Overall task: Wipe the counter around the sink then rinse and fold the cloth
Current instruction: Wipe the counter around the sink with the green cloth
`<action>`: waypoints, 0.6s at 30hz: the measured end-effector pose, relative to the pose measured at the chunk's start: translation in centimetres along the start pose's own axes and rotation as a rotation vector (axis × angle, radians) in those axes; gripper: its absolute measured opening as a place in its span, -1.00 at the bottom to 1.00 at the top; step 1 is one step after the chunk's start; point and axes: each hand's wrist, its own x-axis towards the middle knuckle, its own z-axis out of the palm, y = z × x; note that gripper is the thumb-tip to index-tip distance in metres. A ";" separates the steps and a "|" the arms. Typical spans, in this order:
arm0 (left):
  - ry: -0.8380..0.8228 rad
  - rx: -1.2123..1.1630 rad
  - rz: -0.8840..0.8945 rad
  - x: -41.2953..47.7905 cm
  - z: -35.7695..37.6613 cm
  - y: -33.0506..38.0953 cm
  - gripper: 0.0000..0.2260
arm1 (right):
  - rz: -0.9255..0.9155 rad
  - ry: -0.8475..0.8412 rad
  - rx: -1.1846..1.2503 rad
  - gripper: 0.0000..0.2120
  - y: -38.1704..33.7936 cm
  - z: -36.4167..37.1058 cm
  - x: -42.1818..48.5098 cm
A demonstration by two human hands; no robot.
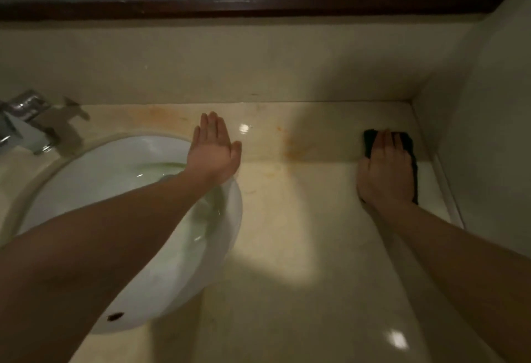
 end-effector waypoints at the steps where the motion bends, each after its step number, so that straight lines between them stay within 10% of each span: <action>1: -0.007 0.004 0.009 0.6 0.3 -0.3 -0.35 | 0.003 0.002 0.014 -0.32 -0.7 0.1 1.2; 13: 0.073 -0.022 0.091 1.5 1.6 -1.3 -0.37 | -0.668 -0.255 -0.022 -0.25 -13.9 1.3 6.4; 18: 0.043 -0.020 0.135 1.4 0.9 -1.8 -0.38 | -0.874 -0.285 0.000 -0.39 -12.0 0.4 -5.4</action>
